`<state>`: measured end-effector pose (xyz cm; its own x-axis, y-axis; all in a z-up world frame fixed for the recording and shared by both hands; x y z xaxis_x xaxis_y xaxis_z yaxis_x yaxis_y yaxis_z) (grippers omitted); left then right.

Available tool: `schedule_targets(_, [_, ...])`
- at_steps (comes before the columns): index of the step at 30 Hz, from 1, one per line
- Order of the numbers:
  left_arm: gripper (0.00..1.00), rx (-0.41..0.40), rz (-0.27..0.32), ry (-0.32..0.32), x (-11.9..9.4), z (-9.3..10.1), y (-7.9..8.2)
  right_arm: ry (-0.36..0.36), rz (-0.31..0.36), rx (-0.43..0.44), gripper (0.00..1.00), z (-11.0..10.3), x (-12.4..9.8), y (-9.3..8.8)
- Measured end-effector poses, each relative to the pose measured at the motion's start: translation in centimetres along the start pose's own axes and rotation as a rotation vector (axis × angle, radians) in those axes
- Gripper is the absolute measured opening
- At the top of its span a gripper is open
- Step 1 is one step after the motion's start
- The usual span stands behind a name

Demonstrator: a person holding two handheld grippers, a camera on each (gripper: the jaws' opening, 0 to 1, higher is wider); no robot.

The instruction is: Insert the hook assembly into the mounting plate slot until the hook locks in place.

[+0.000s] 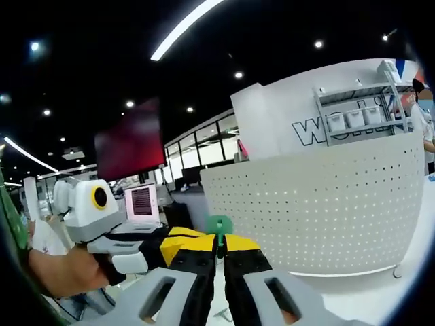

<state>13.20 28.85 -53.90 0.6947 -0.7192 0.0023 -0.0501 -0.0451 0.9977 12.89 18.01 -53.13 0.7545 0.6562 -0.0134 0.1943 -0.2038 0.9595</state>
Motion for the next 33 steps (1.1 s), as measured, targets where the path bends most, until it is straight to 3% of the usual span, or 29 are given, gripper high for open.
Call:
schedule_targets(9, [0.03,0.037,-0.006,-0.007,0.23,0.09,-0.15,-0.013,0.003,-0.001,0.01,0.10,-0.06,-0.04])
schedule_targets(23, [0.17,0.034,-0.021,-0.008,0.22,0.38,-0.35,-0.026,0.017,-0.007,0.01,0.27,-0.32,0.20])
schedule_targets(33, [0.45,0.027,-0.045,0.022,0.07,0.13,-0.96,-0.043,0.030,-0.013,0.01,0.64,-0.50,0.58])
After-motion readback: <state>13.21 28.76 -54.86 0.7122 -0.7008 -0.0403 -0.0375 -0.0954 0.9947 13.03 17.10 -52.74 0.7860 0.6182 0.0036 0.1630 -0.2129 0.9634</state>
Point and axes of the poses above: the point that each gripper's makers call its tool centre point, and the gripper's own axes: x roughly forward along the fingers, z roughly to its right, y roughly out of its top, the point moved 7 cm from there along -x, roughly backward along the fingers, and after that the axes turned 6 degrees about x, right-handed, at the moved point
